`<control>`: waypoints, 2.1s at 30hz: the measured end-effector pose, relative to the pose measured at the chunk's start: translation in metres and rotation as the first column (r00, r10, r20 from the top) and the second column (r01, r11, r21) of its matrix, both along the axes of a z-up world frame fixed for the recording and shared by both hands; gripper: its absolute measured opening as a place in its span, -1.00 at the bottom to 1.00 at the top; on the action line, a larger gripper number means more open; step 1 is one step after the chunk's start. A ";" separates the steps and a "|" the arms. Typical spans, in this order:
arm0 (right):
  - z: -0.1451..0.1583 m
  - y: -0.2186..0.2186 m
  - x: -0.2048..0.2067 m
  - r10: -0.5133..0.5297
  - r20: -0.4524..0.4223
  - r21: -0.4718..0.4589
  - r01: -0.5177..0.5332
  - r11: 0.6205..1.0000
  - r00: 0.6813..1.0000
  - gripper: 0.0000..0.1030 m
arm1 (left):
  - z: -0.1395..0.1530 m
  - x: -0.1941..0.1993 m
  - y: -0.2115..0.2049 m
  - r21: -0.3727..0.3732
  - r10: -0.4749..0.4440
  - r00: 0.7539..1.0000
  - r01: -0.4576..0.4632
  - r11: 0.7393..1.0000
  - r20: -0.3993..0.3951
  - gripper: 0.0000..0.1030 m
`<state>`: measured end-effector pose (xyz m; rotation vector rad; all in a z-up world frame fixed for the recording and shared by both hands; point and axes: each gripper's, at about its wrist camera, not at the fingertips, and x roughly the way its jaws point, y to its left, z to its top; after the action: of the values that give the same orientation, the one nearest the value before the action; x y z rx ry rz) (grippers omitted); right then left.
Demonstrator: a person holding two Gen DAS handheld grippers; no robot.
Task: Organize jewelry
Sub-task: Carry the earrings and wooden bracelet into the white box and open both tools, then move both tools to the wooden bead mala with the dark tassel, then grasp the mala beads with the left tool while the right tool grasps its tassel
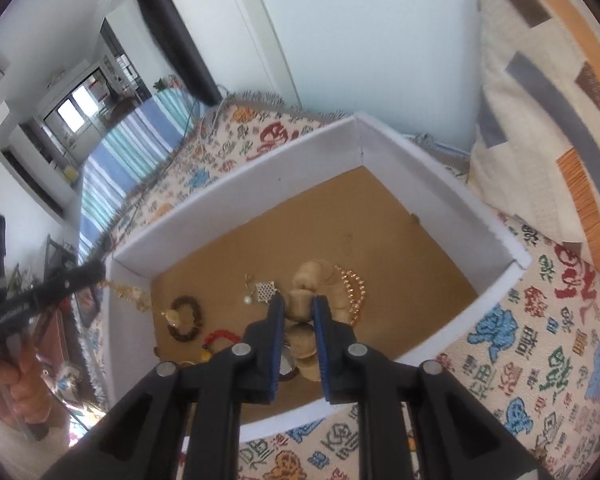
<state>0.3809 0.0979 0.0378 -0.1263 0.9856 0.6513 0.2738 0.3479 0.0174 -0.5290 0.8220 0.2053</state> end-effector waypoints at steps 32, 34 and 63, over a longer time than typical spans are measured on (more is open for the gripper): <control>-0.051 -0.423 -0.124 -0.496 -0.078 0.014 0.499 0.867 0.865 -0.22 | -0.073 0.013 -0.414 0.102 -0.681 0.723 0.690 0.716 -0.117 0.47; -0.068 -0.427 -0.124 -0.501 -0.120 0.039 0.508 0.860 0.857 -0.22 | -0.081 0.021 -0.437 0.123 -0.705 0.698 0.716 0.687 -0.127 0.47; -0.113 -0.405 -0.074 -0.481 -0.222 0.090 0.509 0.856 0.848 -0.22 | -0.109 0.069 -0.392 -0.019 -0.651 0.755 0.651 0.759 -0.080 -0.81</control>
<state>0.3065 -0.3067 -0.0748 0.3239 1.0973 0.2538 0.3431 -0.0445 -0.0917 -0.1948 1.0410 -0.4235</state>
